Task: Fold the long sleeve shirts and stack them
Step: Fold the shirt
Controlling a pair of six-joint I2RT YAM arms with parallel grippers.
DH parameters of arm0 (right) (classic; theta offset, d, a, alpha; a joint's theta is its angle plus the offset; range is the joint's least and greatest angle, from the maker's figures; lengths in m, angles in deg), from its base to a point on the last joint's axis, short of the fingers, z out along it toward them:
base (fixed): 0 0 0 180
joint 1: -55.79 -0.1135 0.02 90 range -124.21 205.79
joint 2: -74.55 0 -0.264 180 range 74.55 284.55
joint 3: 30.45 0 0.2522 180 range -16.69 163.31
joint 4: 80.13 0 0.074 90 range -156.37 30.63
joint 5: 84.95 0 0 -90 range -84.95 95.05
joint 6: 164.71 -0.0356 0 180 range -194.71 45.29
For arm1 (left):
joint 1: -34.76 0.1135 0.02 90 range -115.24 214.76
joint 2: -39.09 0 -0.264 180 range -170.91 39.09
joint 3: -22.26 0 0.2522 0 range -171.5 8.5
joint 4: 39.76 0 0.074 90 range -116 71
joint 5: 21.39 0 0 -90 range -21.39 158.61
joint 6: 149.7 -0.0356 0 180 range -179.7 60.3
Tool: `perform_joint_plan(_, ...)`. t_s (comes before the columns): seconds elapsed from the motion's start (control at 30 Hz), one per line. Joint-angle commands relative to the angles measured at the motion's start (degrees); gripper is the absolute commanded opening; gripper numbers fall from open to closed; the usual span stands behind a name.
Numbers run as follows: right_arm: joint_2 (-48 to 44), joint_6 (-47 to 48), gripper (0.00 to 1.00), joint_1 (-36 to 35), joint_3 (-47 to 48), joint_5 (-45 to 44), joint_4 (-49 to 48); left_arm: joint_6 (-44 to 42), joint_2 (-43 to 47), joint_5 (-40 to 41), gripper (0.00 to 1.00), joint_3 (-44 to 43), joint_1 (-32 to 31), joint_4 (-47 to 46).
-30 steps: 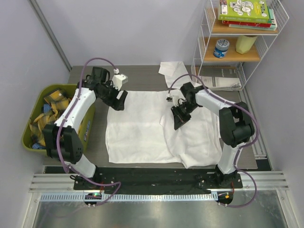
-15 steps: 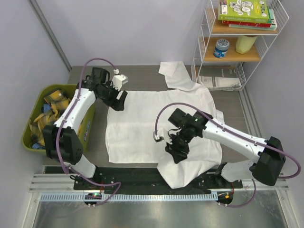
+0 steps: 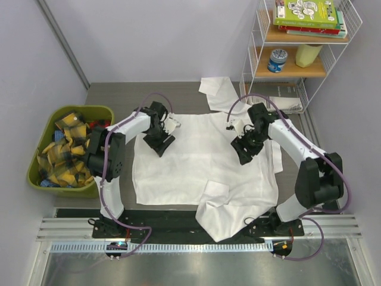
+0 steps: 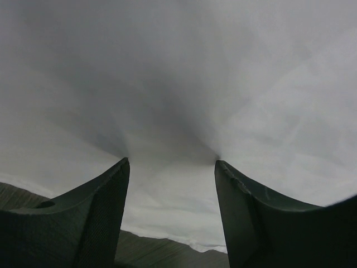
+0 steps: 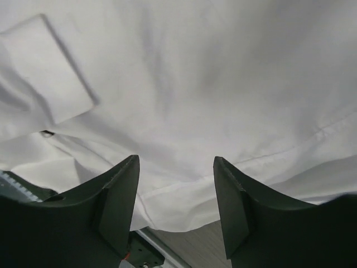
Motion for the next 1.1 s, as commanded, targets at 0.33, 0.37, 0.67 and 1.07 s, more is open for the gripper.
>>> perform_joint_plan(0.33, 11.31, 1.14, 0.55, 0.05, -12.49, -6.41, -3.55, -9.51, 9.19, 9.53, 0.61, 15.62, 6.25, -0.68)
perform_joint_plan(0.37, 10.79, 1.49, 0.55, -0.57, -12.94, -5.62, -2.84, -9.78, 10.5, 9.18, 0.62, 15.97, 6.17, -0.15)
perform_joint_plan(0.67, 5.96, 5.45, 0.51, -2.16, -10.31, -2.89, 7.01, -11.01, 14.38, 1.18, 0.68, 13.52, 6.17, 3.01)
perform_joint_plan(1.07, 6.72, -2.99, 0.58, 10.68, 13.6, -4.82, -19.67, -4.15, 17.72, -13.14, 0.86, -1.69, 11.08, -7.53)
